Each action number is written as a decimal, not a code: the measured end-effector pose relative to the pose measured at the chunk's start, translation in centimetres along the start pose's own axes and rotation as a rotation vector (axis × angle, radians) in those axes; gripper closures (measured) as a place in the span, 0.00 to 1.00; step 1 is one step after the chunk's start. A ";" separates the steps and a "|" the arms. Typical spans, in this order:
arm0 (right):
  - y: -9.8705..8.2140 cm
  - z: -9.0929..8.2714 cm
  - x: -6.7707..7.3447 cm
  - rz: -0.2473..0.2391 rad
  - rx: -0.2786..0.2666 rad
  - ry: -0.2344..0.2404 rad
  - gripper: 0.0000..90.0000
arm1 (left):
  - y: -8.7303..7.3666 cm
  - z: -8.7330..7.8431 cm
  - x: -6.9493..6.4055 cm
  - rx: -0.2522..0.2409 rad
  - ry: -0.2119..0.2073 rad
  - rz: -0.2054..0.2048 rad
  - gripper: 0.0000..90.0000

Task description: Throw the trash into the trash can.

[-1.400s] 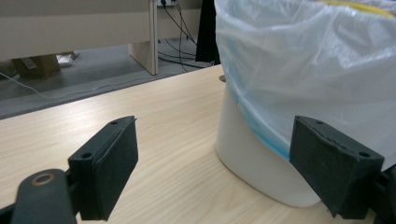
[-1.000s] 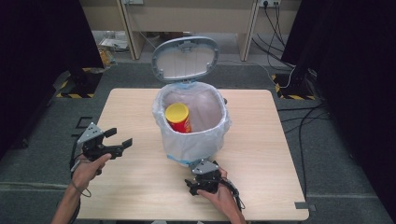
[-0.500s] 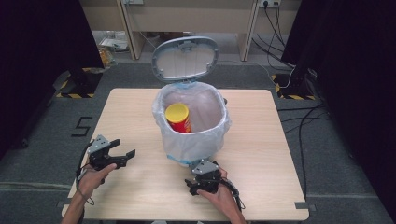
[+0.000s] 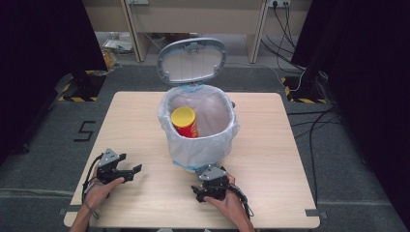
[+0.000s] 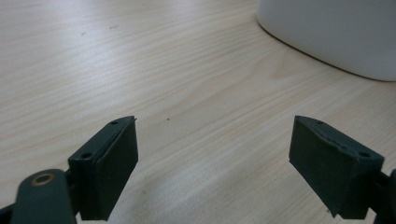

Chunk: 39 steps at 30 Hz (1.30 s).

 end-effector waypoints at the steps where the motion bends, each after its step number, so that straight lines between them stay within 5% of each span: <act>1: 0.0 0.0 0.0 0.002 0.001 -0.001 0.16 | -0.2 0.0 0.0 0.005 -0.001 0.001 0.17; 8: 0.0 0.0 0.1 -0.002 0.001 -0.004 0.16 | -0.9 -0.3 -0.1 0.046 0.003 0.003 0.17; 15: 0.0 0.0 0.0 0.001 0.000 -0.002 0.16 | -1.3 -0.4 -0.8 0.097 0.002 0.058 0.17; 24: 0.0 0.0 0.0 -0.001 0.000 -0.003 0.16 | -2.2 -1.2 -1.7 0.161 -0.044 0.086 0.17; 39: -0.1 0.1 0.1 -0.021 0.004 -0.013 0.16 | -2.6 -1.9 -2.6 0.162 -0.041 0.077 0.17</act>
Point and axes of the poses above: each handheld gripper's, and its own axes: z roughly forward along the jaws, y roughly out of its top, x roughly to its left, the point moved 4 cm from there along z, roughly forward along the jaws, and after that the axes turned 10 degrees about z, right-handed, at the moved point
